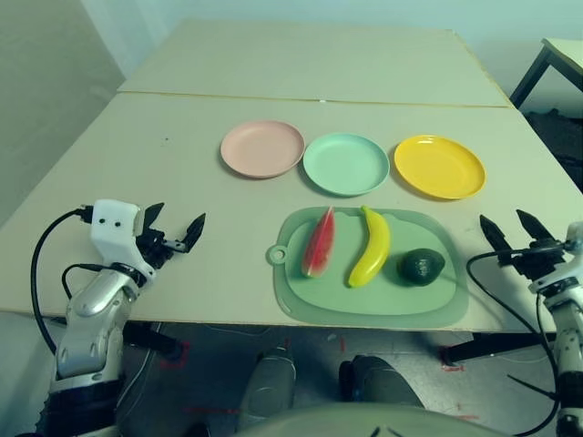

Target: Place the fruits into color-matched plates.

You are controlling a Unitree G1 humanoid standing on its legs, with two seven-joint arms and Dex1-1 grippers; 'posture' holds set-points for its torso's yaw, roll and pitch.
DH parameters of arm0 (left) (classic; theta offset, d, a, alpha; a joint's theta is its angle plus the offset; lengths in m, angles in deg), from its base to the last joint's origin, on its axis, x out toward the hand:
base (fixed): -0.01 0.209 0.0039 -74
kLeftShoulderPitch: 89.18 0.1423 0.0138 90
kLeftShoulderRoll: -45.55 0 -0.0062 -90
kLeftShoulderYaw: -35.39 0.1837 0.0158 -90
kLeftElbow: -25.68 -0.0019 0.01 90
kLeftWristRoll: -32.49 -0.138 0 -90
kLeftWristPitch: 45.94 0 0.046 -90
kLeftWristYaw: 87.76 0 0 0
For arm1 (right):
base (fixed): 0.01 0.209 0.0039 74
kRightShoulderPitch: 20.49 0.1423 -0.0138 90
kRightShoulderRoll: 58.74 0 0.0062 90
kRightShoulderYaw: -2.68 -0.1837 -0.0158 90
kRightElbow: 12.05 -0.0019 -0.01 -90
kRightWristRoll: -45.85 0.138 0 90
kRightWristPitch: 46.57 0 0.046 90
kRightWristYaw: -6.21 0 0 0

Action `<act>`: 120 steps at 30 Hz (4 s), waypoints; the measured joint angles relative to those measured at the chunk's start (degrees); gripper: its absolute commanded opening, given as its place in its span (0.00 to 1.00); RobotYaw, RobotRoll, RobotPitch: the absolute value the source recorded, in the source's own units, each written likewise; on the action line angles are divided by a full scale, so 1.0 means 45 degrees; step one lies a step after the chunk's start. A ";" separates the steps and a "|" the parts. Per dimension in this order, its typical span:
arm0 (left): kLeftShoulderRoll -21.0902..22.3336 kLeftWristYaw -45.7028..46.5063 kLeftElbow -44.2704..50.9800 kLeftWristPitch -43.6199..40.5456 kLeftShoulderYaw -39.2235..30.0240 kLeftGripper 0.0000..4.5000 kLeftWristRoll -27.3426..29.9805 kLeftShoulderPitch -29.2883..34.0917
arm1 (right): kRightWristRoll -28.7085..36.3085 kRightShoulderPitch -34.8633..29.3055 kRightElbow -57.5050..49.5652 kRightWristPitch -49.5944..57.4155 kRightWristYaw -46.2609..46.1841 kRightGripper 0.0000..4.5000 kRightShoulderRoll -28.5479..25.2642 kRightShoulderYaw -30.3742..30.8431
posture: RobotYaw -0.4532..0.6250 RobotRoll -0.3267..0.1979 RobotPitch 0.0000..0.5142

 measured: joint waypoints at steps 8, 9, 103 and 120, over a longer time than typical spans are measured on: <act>-0.0176 -0.0126 -0.0102 0.0203 0.0004 1.00 0.0137 0.0231 | 0.0001 -0.0105 -0.0147 0.0209 -0.0059 1.00 -0.0133 0.0000 | 0.59 0.62 0.23; -0.0209 -0.0144 -0.0069 0.0219 0.0004 1.00 0.0191 0.0374 | 0.0003 -0.0172 -0.0161 0.0242 -0.0045 1.00 -0.0162 -0.0001 | 0.59 0.62 0.24; 0.3079 -0.9624 -0.0533 0.1488 0.3273 1.00 0.2225 -0.0110 | -0.9343 0.7479 -0.5288 0.4648 0.9968 0.65 -0.5819 1.2507 | 0.49 0.62 0.13; 0.2912 -0.9477 -0.0868 0.1136 0.3405 1.00 0.2203 -0.0704 | -0.9341 0.8291 -0.4738 0.4224 1.0347 0.64 -0.6225 1.2389 | 0.49 0.62 0.13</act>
